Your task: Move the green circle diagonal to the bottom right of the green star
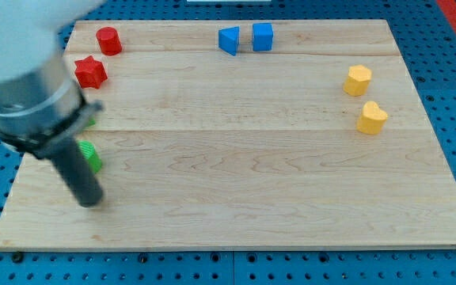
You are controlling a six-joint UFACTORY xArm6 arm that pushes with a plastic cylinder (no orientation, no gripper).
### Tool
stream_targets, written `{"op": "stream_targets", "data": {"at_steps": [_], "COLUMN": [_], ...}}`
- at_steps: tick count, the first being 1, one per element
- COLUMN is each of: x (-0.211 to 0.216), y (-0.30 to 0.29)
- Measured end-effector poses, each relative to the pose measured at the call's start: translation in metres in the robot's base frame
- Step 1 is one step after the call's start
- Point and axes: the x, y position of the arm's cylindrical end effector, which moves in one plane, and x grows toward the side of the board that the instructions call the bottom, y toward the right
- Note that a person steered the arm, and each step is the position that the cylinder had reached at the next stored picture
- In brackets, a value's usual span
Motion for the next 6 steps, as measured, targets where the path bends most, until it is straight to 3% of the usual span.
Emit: {"op": "stream_targets", "data": {"at_steps": [2, 5, 6], "x": [-0.053, -0.052, -0.067], "y": [-0.005, -0.038, -0.004]}}
